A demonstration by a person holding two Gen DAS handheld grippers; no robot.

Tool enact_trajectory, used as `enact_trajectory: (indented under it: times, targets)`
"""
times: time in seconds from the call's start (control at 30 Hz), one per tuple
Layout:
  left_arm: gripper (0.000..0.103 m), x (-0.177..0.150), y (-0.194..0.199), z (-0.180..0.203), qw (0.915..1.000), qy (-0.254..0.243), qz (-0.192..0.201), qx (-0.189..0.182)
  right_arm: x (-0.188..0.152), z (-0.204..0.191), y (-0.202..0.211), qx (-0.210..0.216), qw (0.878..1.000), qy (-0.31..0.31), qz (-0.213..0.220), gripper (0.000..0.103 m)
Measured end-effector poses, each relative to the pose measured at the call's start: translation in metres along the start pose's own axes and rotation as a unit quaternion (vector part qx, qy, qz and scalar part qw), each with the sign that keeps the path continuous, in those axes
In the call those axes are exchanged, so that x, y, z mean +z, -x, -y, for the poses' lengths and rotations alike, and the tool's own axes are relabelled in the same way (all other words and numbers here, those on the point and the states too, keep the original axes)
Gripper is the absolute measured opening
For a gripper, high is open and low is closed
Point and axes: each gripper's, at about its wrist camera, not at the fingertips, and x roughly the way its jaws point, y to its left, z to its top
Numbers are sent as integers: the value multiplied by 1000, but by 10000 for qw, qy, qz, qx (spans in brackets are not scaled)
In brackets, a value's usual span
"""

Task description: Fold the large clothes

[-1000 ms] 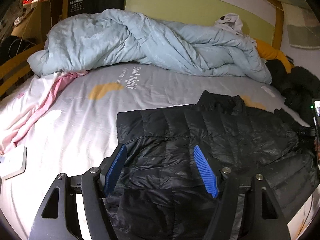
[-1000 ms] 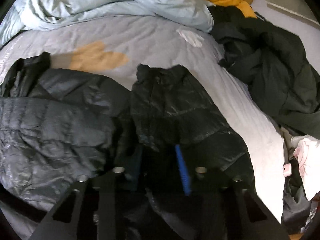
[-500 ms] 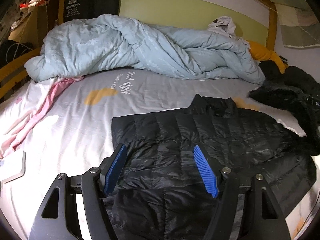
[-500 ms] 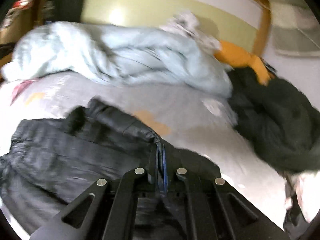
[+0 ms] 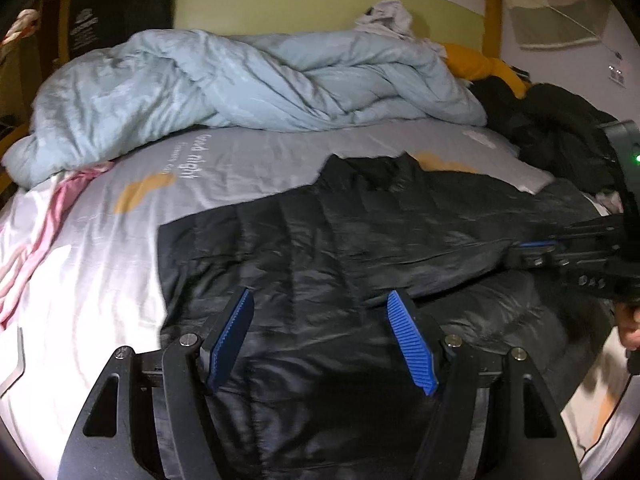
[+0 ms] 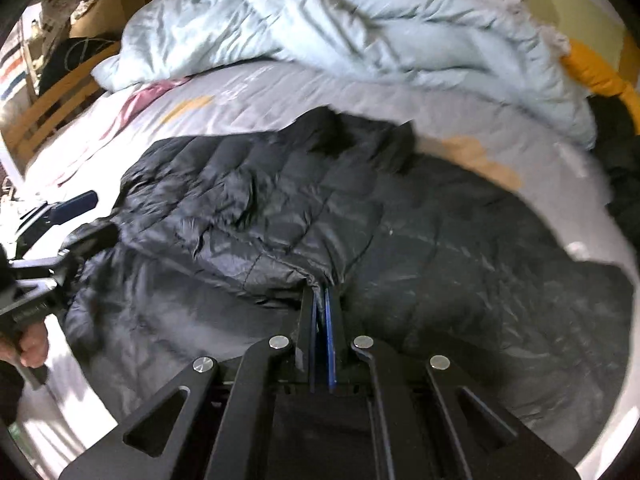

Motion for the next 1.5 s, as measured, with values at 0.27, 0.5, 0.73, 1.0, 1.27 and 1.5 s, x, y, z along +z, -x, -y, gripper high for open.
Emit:
enact_trajectory:
  times: [0.27, 0.5, 0.73, 1.0, 1.27, 1.5]
  targets:
    - [79, -4, -21, 8, 9988, -211, -405, -177, 0, -29, 4, 366, 9986, 367, 123, 4]
    - [55, -5, -39, -30, 9887, 905, -745, -938, 1, -47, 12, 558, 9957, 732, 129, 4]
    - [1, 3, -23, -32, 9946, 749, -434, -571, 5, -44, 9, 486, 9972, 559, 135, 11]
    - [1, 7, -18, -60, 9913, 617, -471, 1064, 6, -7, 46, 226, 9975, -83, 662, 76]
    - [0, 3, -27, -98, 9784, 980, -693, 1685, 0, 75, 63, -664, 9902, -1151, 432, 76]
    - [5, 5, -20, -102, 9862, 1152, -456, 1101, -14, 106, 26, -839, 9887, -1165, -435, 52]
